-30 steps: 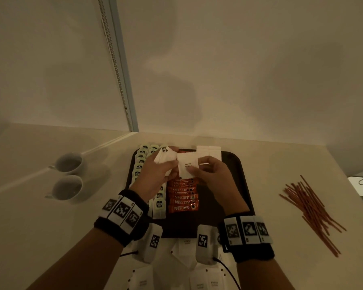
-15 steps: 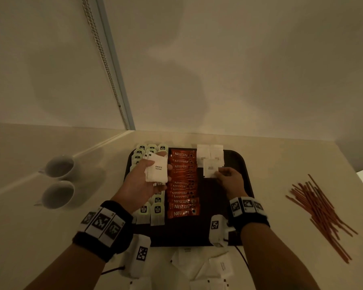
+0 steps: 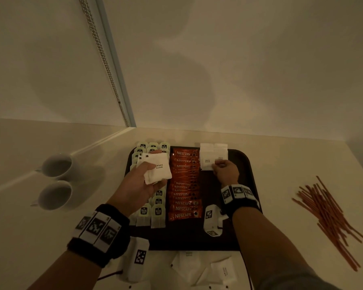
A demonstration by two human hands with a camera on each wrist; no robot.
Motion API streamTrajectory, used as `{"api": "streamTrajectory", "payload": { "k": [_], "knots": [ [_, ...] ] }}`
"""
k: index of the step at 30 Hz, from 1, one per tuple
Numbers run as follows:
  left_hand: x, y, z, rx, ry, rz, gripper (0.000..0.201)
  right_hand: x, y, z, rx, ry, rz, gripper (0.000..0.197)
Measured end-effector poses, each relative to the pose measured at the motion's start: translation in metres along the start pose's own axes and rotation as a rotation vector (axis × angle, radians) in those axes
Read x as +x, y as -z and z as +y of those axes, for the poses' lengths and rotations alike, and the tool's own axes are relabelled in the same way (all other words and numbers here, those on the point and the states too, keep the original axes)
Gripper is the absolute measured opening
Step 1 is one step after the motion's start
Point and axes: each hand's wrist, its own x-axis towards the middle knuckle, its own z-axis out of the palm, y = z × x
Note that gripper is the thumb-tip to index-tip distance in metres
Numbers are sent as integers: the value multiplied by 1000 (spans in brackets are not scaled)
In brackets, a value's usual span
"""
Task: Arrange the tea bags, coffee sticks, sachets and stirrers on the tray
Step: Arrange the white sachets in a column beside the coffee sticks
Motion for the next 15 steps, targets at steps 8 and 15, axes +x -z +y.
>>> {"api": "streamTrajectory", "payload": {
  "k": [8, 15],
  "knots": [
    [0, 0, -1, 100, -80, 72, 32, -8, -4, -4, -106, 44, 86, 20],
    [4, 1, -5, 309, -156, 56, 31, -58, 1, -53, 99, 405, -203, 16]
  ]
}}
